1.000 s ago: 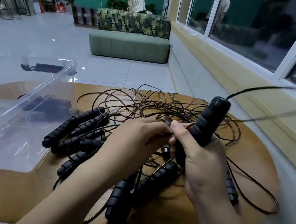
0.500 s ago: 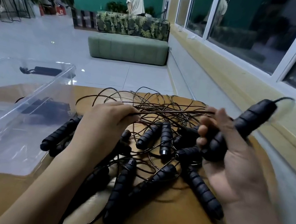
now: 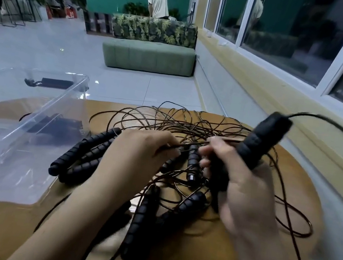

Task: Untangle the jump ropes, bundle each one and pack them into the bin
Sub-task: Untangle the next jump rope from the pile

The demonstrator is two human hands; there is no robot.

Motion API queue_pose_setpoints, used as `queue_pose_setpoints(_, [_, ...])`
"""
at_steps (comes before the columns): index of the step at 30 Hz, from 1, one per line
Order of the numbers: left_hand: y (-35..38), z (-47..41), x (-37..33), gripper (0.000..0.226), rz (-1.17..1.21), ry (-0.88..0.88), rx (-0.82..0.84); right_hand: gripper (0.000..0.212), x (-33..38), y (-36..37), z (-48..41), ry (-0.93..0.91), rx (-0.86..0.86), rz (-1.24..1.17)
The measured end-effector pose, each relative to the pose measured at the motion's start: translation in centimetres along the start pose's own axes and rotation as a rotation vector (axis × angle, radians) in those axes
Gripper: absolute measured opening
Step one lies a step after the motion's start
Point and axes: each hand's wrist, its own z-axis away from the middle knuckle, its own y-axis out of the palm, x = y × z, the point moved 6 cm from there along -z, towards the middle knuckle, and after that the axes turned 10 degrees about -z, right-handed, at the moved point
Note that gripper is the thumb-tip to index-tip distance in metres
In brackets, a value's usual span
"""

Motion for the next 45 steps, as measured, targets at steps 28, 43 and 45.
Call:
queue_pose_setpoints(28, [4.0, 0.5, -0.1, 0.016, -0.039, 0.122, 0.161, 0.013, 2.0, 0.9, 1.1, -0.016, 0.085, 0.022])
queue_pose_setpoints(43, [-0.7, -0.4, -0.3, 0.022, 0.071, 0.012, -0.105, 0.038, 1.6, -1.1, -0.3, 0.043, 0.095, -0.045])
queue_pose_setpoints(45, [-0.3, -0.3, -2.0, 0.028, 0.072, 0.109, -0.07, 0.034, 0.7, -0.4, 0.0, 0.067, 0.115, 0.022])
